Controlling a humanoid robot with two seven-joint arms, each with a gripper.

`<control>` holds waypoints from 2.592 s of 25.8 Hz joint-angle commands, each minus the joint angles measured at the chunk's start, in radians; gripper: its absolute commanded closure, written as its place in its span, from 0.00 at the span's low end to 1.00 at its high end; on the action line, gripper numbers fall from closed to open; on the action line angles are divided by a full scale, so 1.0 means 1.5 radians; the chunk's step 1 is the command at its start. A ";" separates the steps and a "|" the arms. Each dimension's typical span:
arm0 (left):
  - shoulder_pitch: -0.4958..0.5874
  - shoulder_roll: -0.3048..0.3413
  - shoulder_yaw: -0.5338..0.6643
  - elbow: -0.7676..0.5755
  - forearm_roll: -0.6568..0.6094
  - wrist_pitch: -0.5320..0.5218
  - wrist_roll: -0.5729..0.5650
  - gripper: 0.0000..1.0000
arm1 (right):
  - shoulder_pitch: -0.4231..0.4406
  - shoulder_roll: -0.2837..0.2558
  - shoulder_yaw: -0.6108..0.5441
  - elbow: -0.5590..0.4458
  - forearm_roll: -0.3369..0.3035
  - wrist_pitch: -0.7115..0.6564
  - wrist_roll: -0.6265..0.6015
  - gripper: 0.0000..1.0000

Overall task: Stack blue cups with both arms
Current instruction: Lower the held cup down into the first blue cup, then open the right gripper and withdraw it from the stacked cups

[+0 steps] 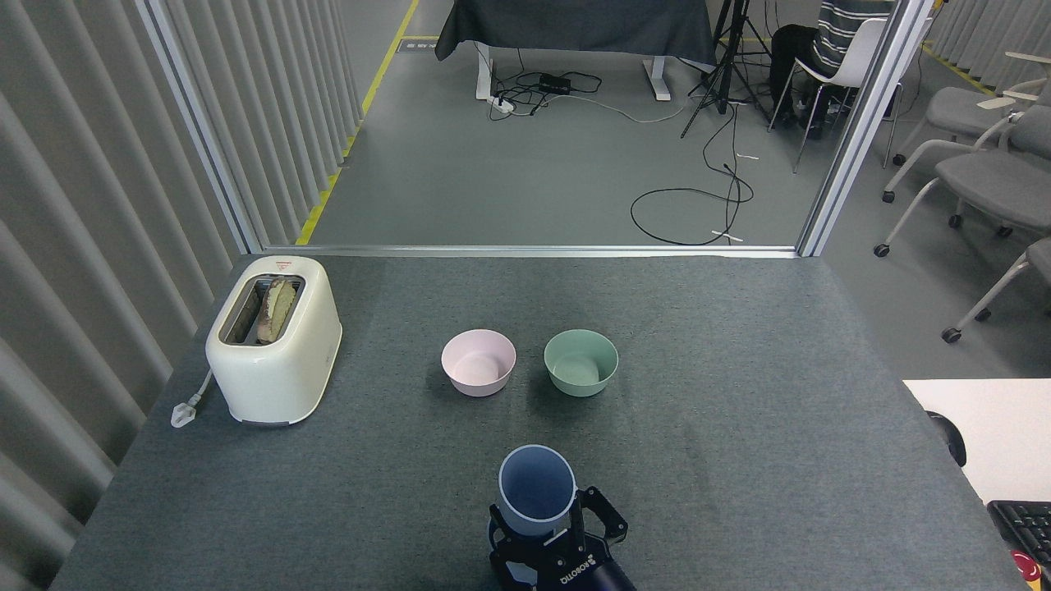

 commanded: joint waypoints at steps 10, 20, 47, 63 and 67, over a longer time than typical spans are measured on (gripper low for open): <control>0.000 0.000 0.000 0.001 0.000 0.000 0.001 0.00 | 0.001 0.000 0.000 0.001 -0.001 -0.024 0.031 0.43; 0.000 0.000 0.000 0.002 0.000 0.000 0.001 0.00 | -0.003 0.004 -0.001 0.017 0.000 -0.024 0.032 0.41; 0.000 0.000 0.001 0.002 0.000 0.001 0.001 0.00 | 0.002 0.001 -0.109 -0.073 -0.109 -0.028 -0.060 0.00; -0.010 0.011 -0.003 0.000 -0.016 -0.006 0.054 0.00 | 0.256 -0.069 -0.266 -0.022 -0.109 -0.033 -0.216 0.00; -0.011 0.020 -0.004 0.001 -0.072 -0.007 0.053 0.00 | 0.284 -0.065 -0.269 -0.022 -0.109 -0.030 -0.228 0.00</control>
